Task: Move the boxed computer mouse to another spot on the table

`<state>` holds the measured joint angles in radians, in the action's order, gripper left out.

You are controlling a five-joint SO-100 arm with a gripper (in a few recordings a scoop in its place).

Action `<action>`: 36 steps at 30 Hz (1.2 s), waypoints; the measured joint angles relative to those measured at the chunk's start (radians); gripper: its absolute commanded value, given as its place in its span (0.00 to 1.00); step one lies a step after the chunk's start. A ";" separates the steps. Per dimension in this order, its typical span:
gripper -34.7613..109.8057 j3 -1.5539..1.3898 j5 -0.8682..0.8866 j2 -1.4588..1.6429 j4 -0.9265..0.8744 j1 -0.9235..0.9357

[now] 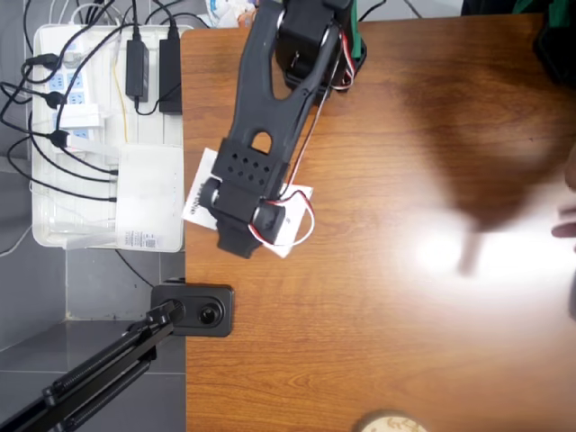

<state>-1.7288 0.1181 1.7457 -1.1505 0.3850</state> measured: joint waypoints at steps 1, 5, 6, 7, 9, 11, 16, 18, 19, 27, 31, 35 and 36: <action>0.96 -0.034 0.002 0.015 0.067 -0.009; 0.96 -0.166 0.011 0.106 0.296 -0.034; 0.96 -0.172 0.011 0.117 0.307 -0.034; 0.96 -0.183 0.011 0.121 0.311 -0.032; 0.96 -0.184 0.011 0.124 0.313 -0.031; 0.95 -0.184 0.011 0.127 0.313 -0.032; 0.58 -0.184 0.018 0.179 0.341 -0.044; 0.24 -0.184 0.018 0.232 0.344 -0.046; 0.24 -0.184 0.018 0.261 0.337 -0.037; 0.24 -0.337 0.304 0.534 0.870 -0.035; 0.24 -0.417 0.360 0.706 1.351 -0.152; 0.24 -0.518 0.451 0.936 1.603 -0.249; 0.24 -0.565 0.468 1.005 1.661 -0.275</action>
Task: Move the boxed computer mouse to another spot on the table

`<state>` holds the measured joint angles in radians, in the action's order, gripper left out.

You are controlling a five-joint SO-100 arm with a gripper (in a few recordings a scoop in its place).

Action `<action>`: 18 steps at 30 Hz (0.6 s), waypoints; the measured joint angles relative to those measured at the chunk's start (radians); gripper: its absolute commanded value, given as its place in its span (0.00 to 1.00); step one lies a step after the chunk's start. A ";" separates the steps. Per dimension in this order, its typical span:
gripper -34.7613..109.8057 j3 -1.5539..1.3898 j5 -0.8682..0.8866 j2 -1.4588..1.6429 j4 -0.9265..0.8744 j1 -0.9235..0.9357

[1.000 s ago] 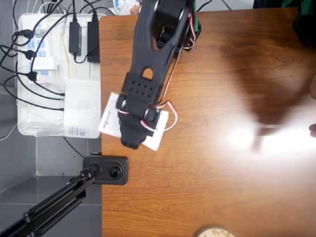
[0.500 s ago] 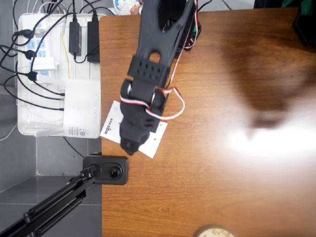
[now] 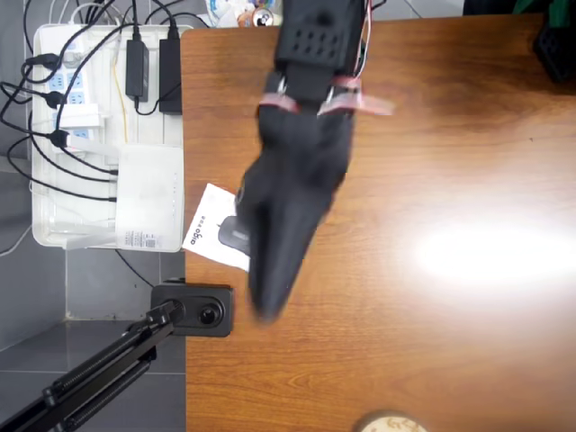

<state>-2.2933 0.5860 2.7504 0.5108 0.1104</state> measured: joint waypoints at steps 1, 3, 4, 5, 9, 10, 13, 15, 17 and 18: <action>0.24 -0.051 0.020 0.071 0.058 -0.035; 0.24 -0.141 0.046 0.238 0.100 -0.038; 0.24 -0.172 0.063 0.291 0.110 -0.035; 0.24 -0.199 0.041 0.319 0.152 -0.041; 0.24 -0.282 -0.140 0.354 0.495 0.003; 0.24 -0.311 -0.215 0.354 0.606 -0.005; 0.24 -0.387 -0.364 0.356 0.871 0.095; 0.24 -0.471 -0.394 0.357 1.075 0.095; 0.24 -0.499 -0.410 0.356 1.203 0.115; 0.24 -0.505 -0.413 0.357 1.223 0.107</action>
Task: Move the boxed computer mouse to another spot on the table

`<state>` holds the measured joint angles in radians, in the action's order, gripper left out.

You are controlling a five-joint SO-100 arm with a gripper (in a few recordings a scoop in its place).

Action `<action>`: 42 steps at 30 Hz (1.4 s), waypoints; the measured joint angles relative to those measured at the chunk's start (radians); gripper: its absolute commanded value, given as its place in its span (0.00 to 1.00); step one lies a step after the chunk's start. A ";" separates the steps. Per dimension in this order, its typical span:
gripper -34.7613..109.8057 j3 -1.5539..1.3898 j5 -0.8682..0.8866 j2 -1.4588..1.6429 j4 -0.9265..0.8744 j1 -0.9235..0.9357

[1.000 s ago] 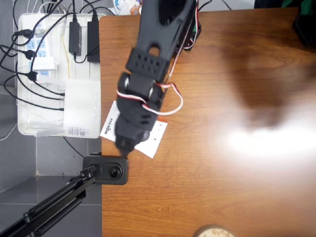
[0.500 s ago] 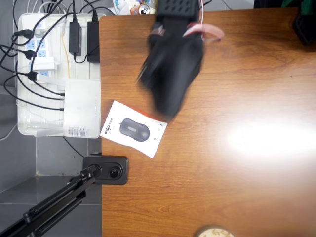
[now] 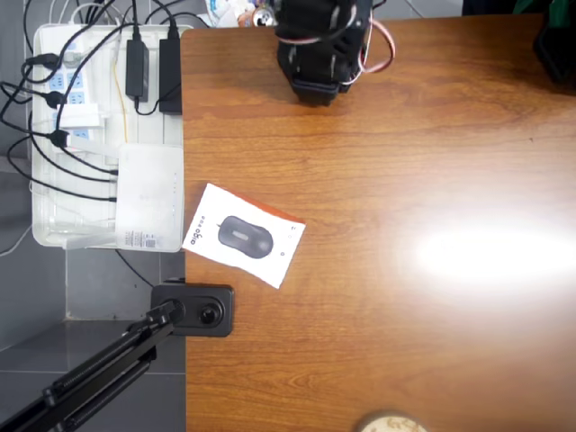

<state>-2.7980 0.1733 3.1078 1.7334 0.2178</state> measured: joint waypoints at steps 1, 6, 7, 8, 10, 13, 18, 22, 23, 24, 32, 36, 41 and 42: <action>0.24 -0.003 -0.002 0.000 0.012 -0.002; 0.24 -0.003 0.014 0.000 0.034 0.003; 0.24 -0.003 0.035 0.000 0.034 0.005; 0.24 -0.003 0.078 0.000 0.034 0.000; 0.24 -0.003 0.190 0.000 0.034 0.000; 0.24 -0.003 0.296 0.000 0.034 0.003; 0.24 -0.003 0.296 0.000 0.034 0.000; 0.24 -0.003 0.296 0.000 0.034 0.000; 0.24 -0.003 0.296 0.000 0.034 0.000; 0.24 -0.003 0.296 0.000 0.034 0.000; 0.24 -0.003 0.290 0.000 0.034 0.000; 0.24 -0.003 0.290 0.000 0.034 0.000; 0.24 -0.003 0.290 0.000 0.034 0.000; 0.24 -0.003 0.290 0.000 0.034 0.000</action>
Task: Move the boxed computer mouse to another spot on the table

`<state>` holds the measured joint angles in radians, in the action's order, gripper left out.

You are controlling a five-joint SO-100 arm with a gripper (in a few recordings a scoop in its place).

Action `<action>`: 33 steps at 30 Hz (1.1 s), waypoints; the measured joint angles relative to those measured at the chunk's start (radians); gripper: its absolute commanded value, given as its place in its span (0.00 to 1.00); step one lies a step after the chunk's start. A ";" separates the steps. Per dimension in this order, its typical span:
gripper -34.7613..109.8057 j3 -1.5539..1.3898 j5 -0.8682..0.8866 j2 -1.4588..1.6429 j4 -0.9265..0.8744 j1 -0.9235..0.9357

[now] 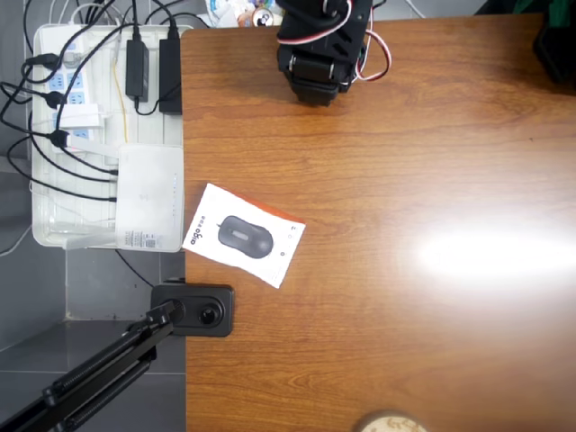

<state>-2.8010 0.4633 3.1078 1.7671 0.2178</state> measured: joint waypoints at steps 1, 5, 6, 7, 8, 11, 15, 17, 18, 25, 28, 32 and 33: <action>0.24 0.000 0.000 0.000 0.000 0.000; 0.24 0.000 0.000 0.000 0.000 0.000; 0.24 0.000 0.000 0.000 0.000 0.000; 0.24 0.000 0.000 0.000 0.000 0.000; 0.24 0.000 0.000 0.000 0.000 0.000; 0.24 0.000 0.000 0.000 0.000 0.000; 0.24 0.000 0.000 0.000 0.000 0.000; 0.24 0.000 0.000 0.000 0.000 0.000; 0.24 0.000 0.000 0.000 0.000 0.000; 0.24 0.000 0.000 0.000 0.000 0.000; 0.24 0.000 0.000 0.000 0.000 0.000; 0.24 0.000 0.000 0.000 0.000 0.000; 0.24 0.000 0.000 0.000 0.000 0.000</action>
<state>-2.8010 0.4633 3.1078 1.7671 0.2178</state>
